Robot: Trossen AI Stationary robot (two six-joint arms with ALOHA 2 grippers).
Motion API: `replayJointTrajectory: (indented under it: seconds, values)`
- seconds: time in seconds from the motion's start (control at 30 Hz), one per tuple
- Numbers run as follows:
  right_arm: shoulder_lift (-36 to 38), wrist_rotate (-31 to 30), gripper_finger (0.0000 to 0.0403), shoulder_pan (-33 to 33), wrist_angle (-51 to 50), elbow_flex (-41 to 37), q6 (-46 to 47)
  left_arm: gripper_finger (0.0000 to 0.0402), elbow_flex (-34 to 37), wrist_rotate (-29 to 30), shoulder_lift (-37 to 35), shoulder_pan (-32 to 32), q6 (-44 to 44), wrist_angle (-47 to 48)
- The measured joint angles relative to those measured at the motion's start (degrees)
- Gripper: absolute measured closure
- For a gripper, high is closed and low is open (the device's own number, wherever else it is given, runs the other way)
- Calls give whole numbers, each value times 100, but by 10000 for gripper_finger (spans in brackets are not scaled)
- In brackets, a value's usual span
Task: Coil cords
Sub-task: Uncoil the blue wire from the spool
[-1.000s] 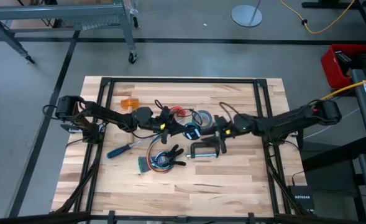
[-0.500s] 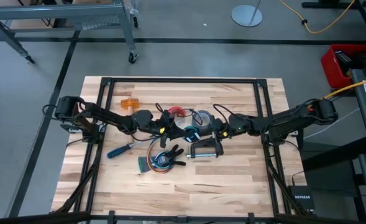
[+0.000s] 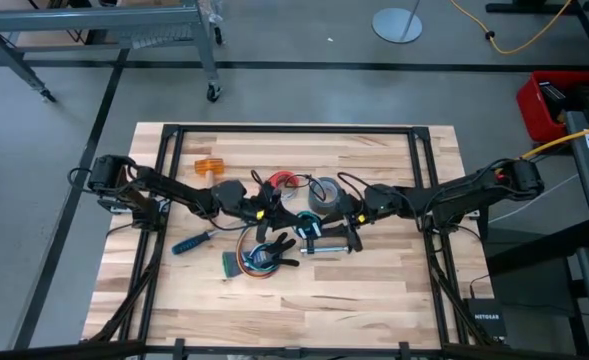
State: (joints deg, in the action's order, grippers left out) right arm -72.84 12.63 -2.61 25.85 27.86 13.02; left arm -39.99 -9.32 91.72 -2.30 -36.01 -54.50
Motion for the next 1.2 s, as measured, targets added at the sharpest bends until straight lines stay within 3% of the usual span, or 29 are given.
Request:
replayJointTrajectory:
  seconds: [0.47, 1.2]
  values:
    - [2, -1, 253, 0, 779, 0, 11, 401, 0, -81, 0, -46, -24, 2]
    - [-4, -160, 261, 0, 1068, 0, 142, 401, 0, -66, 0, -46, 2, -28]
